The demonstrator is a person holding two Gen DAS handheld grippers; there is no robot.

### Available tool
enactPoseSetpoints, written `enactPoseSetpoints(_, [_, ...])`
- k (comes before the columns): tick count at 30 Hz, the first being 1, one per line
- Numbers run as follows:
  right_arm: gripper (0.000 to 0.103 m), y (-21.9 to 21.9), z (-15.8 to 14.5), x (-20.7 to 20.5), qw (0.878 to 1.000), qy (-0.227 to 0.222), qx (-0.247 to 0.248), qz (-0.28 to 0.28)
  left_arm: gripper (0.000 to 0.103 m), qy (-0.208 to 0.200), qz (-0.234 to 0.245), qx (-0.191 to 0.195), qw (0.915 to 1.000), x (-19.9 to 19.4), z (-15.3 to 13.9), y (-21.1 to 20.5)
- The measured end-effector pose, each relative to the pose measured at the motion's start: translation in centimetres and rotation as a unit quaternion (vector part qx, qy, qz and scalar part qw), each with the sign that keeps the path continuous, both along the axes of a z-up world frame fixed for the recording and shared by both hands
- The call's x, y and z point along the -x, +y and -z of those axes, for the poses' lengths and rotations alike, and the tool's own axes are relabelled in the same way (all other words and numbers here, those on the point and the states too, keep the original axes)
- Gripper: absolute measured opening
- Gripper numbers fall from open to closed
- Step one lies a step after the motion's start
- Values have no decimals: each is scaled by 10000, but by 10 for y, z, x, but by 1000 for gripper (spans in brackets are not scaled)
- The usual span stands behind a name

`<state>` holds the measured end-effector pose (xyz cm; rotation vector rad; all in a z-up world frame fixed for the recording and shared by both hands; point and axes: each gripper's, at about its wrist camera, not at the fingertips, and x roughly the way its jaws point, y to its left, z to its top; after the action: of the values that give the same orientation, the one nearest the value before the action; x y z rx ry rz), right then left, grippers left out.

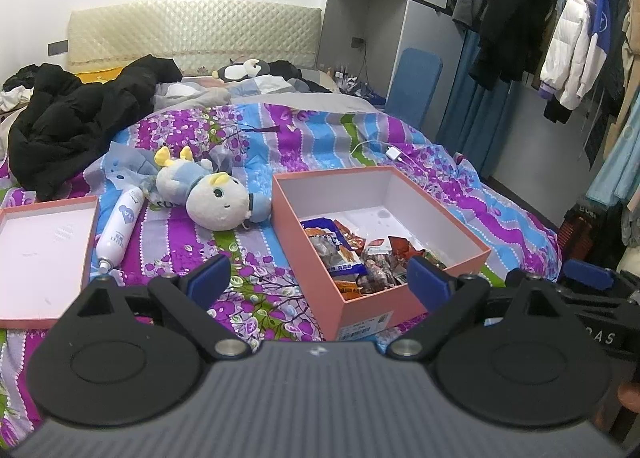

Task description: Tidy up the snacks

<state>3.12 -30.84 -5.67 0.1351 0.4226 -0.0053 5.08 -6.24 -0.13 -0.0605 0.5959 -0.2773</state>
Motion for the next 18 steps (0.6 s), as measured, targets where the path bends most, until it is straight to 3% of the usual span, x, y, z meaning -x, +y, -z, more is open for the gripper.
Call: enactPoseSetpoints(18, [103, 2, -2, -1, 10000, 11, -10, -24, 97, -71, -10, 4, 10000, 4, -5, 2])
